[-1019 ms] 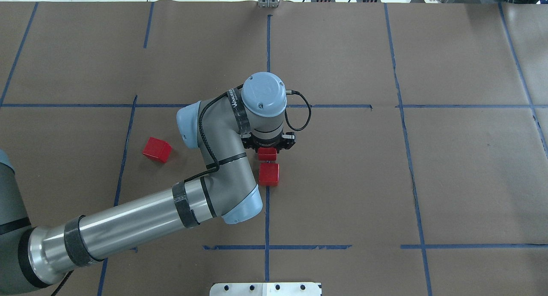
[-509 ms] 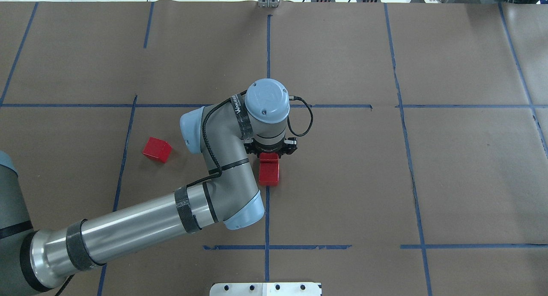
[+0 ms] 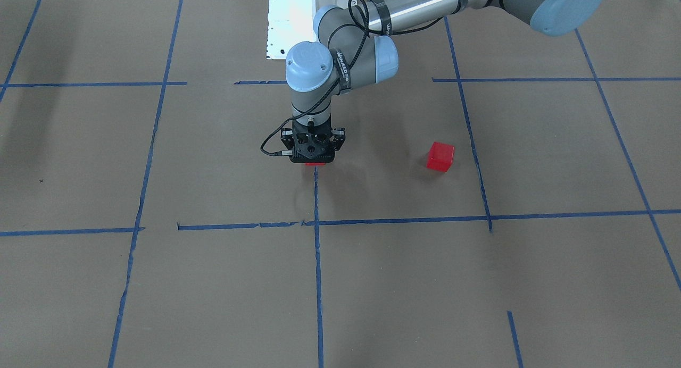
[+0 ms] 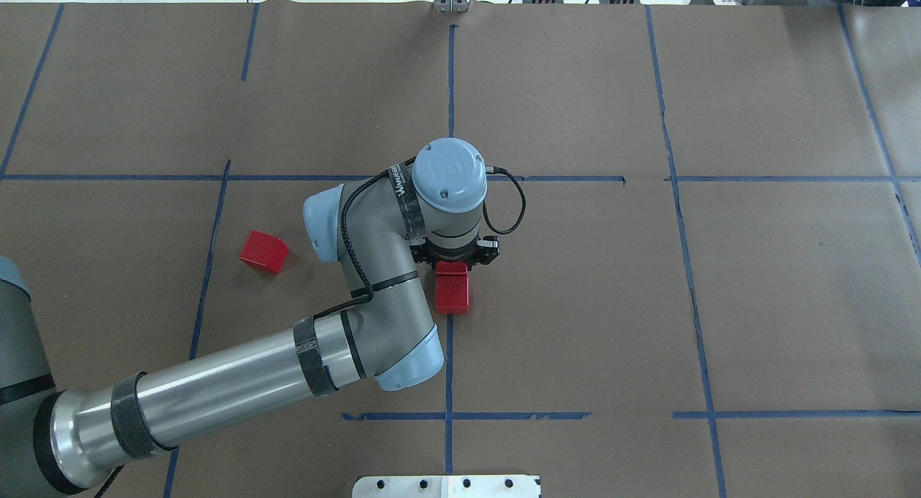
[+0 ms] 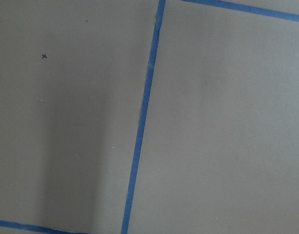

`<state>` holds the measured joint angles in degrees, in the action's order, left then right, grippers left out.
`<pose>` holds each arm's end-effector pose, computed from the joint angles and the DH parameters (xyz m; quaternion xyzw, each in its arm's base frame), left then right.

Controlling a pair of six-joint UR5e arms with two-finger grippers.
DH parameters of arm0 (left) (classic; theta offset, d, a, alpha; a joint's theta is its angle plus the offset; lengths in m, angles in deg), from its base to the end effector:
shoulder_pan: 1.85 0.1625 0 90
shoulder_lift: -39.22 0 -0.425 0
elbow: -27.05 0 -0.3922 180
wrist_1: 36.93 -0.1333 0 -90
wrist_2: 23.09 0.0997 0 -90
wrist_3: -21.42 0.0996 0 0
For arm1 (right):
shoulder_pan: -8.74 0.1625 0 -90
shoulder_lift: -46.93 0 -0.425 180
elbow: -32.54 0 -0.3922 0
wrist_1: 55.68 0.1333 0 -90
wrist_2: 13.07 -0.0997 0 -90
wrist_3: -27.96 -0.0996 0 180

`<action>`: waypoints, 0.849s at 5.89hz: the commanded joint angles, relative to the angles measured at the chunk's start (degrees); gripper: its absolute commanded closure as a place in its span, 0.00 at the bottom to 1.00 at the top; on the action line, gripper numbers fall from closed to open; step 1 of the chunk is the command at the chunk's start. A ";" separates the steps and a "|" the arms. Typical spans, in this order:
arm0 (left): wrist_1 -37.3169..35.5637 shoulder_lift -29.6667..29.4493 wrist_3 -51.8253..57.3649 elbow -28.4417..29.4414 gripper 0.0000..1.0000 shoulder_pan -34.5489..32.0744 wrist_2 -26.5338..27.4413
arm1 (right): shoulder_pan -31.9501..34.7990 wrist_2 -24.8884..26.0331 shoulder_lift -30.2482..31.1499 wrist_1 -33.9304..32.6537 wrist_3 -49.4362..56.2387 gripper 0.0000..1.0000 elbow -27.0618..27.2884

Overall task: Form red blocks into L shape at center
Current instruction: 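Lower the cube against the placed cube and hold it there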

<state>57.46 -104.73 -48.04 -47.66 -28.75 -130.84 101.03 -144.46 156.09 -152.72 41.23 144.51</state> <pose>0.6557 -0.4481 0.1689 0.0144 0.3896 0.0055 0.9208 0.0812 -0.3432 0.6266 0.0136 -0.3546 -0.0765 0.9318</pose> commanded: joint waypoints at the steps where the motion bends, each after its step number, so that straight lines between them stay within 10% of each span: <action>1: 0.00 -0.02 -0.06 0.00 0.83 0.09 0.00 | 0.00 -0.01 0.00 0.01 0.00 0.00 0.00; 5: 0.09 -0.19 -0.68 0.35 0.80 0.09 0.00 | 0.00 0.08 0.00 -0.08 0.00 0.00 -0.09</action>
<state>57.53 -104.90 -48.62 -47.40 -28.66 -130.84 101.03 -144.38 156.09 -152.80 41.23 144.50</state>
